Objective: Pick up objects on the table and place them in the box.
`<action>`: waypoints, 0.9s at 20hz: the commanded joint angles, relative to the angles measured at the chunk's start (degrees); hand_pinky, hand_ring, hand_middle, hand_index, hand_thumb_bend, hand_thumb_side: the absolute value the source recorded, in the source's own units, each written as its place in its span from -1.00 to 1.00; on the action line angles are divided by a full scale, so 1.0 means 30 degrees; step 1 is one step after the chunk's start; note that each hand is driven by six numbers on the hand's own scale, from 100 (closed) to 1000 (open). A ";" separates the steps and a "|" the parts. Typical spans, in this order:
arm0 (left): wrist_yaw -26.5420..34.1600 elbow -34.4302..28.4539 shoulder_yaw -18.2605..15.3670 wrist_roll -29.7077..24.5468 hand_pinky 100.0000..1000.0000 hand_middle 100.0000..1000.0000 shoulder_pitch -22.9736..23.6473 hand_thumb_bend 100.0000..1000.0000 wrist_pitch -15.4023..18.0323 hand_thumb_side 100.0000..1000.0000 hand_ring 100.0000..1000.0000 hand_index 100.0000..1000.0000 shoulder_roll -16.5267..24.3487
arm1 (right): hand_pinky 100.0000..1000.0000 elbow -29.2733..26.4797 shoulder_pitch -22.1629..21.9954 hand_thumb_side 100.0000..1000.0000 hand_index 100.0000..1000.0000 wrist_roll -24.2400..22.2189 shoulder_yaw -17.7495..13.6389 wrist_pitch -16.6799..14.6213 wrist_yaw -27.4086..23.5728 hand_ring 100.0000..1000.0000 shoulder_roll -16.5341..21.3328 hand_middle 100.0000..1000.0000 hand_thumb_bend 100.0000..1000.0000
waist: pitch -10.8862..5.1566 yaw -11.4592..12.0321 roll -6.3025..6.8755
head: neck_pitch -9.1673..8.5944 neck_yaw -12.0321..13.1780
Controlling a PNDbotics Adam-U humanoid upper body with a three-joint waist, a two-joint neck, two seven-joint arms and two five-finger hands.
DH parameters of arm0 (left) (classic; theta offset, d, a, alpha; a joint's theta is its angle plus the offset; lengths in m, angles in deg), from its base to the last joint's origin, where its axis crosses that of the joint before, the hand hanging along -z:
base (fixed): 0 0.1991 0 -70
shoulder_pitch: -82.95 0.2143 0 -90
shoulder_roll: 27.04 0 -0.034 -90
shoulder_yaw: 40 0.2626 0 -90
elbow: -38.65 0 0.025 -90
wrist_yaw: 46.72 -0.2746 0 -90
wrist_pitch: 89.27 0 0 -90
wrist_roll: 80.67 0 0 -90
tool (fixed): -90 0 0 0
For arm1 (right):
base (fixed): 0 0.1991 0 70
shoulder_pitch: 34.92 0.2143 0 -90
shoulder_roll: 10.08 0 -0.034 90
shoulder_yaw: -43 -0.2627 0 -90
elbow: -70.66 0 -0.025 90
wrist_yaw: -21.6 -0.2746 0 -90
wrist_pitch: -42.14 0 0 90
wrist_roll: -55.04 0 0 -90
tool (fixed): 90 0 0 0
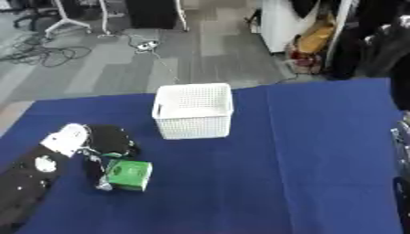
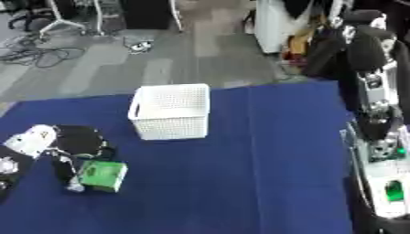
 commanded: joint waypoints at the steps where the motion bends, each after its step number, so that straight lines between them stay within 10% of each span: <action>1: 0.0383 0.0034 -0.0379 0.0248 -0.79 -0.40 -0.0273 -1.00 -0.0021 0.58 -0.57 -0.17 0.0407 | -0.92 -0.0262 0.0326 0.92 -0.32 -0.0013 -0.0103 0.0016 -0.0082 -0.71 0.0297 -0.69 -1.00 | -0.0174 0.0020 -0.0029 | -0.0242 -0.0019; 7: 0.1517 -0.0352 -0.0394 0.0237 -1.00 -0.72 -0.0390 -1.00 -0.0021 0.58 -0.98 -0.39 0.0756 | -0.92 -0.0256 0.0277 0.91 -0.32 -0.0003 -0.0145 0.0030 -0.0088 -0.71 0.0344 -0.69 -1.00 | -0.0217 0.0059 0.0005 | -0.0600 -0.0163; 18: 0.3999 -0.1870 -0.0554 -0.0946 -1.00 -0.92 -0.0743 -1.00 -0.0021 0.56 -1.00 -0.49 0.1812 | -0.91 -0.0263 0.0234 0.91 -0.32 0.0001 -0.0178 0.0059 -0.0090 -0.71 0.0387 -0.69 -1.00 | -0.0274 0.0067 0.0073 | -0.0207 -0.0028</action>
